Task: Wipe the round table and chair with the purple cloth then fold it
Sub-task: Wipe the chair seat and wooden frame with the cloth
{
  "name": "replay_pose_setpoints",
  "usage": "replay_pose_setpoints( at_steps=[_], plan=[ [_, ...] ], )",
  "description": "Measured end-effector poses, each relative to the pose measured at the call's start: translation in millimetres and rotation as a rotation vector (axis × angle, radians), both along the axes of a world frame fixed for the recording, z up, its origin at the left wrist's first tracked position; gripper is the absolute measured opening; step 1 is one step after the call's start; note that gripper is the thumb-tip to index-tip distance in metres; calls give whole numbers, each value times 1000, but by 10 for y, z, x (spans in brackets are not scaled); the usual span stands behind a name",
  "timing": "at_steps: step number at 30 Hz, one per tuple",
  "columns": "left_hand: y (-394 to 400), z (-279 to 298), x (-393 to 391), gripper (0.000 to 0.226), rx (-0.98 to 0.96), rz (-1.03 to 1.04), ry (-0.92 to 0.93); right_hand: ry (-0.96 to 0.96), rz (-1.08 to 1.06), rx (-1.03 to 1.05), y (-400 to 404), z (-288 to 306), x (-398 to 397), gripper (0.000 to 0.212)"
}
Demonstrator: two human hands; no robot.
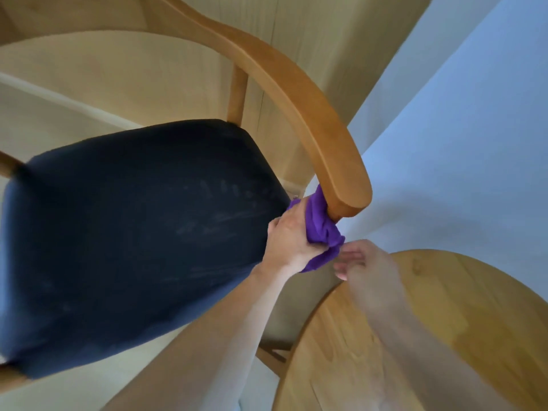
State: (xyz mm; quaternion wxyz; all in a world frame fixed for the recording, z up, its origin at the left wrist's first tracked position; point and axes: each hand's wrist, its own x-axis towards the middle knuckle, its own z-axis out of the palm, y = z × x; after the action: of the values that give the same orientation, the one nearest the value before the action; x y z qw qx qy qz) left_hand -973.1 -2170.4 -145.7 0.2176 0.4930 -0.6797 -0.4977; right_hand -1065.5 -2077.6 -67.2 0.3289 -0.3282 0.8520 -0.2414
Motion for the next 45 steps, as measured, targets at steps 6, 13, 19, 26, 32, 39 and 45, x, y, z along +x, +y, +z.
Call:
replay_pose_setpoints(
  at_steps=[6, 13, 19, 26, 32, 39, 45],
  plan=[
    [-115, 176, 27, 57, -11, -12, 57, -378, -301, -36, -323, -93, -24, 37],
    [-33, 116, -14, 57, -25, 72, 204, -350, -305, -275, -199, -126, 39, 48],
    [-163, -56, -42, 41, -74, -91, -241, -269, -167, 63, -368, -389, 145, 26],
    [-167, 221, 783, 42, 85, 246, 41, -288, -247, -170, -348, -226, 644, 28],
    [-207, 553, 1617, 42, 94, 517, 211, -190, -56, -252, -444, 33, 1422, 27],
    [-507, 742, 2024, 42, 91, 528, 326, -22, 272, -150, -942, 161, 1788, 31],
    [-1381, 598, 1652, 37, 9, 472, 355, 212, 78, -258, -2019, -46, 1398, 24]
  ],
)
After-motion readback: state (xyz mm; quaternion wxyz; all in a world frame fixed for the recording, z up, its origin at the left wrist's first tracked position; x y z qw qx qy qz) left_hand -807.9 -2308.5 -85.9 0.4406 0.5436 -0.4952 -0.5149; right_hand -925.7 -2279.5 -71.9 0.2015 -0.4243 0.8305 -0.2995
